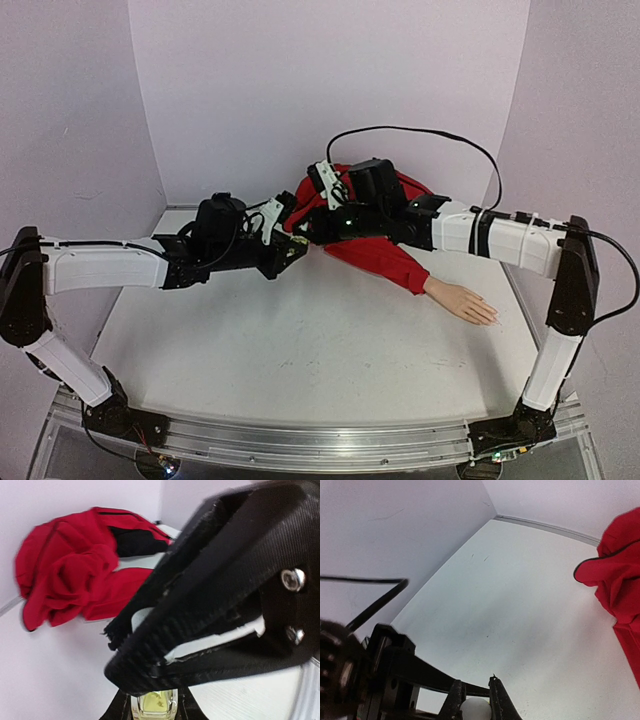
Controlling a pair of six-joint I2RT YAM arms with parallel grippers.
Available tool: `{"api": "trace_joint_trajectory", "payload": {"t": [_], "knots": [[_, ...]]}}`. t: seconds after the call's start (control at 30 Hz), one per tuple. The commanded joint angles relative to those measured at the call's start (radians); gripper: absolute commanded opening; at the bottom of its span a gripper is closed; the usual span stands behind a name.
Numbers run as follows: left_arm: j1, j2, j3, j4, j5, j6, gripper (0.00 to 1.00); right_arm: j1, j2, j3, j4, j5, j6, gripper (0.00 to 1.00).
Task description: Paint the nails
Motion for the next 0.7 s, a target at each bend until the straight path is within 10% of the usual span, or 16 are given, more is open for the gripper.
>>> {"api": "trace_joint_trajectory", "payload": {"t": [0.0,0.07,0.17,0.27,0.67], "knots": [[0.03,-0.062,0.03,0.062,0.609,0.063,0.0,-0.053,-0.096,-0.066,0.07,-0.477,-0.312,0.0],[0.072,-0.047,0.055,0.062,0.938,0.055,0.0,-0.09,-0.125,-0.114,0.066,-0.884,-0.459,0.0],[0.122,0.031,0.123,0.061,1.197,-0.061,0.0,-0.101,-0.158,-0.141,0.063,-0.975,-0.431,0.0],[0.127,0.058,0.126,0.06,1.163,-0.074,0.0,-0.099,-0.182,-0.184,0.073,-0.914,-0.411,0.0],[-0.012,-0.081,-0.014,0.051,-0.084,0.13,0.0,-0.1,-0.297,-0.247,0.086,-0.114,-0.237,0.86]]}}
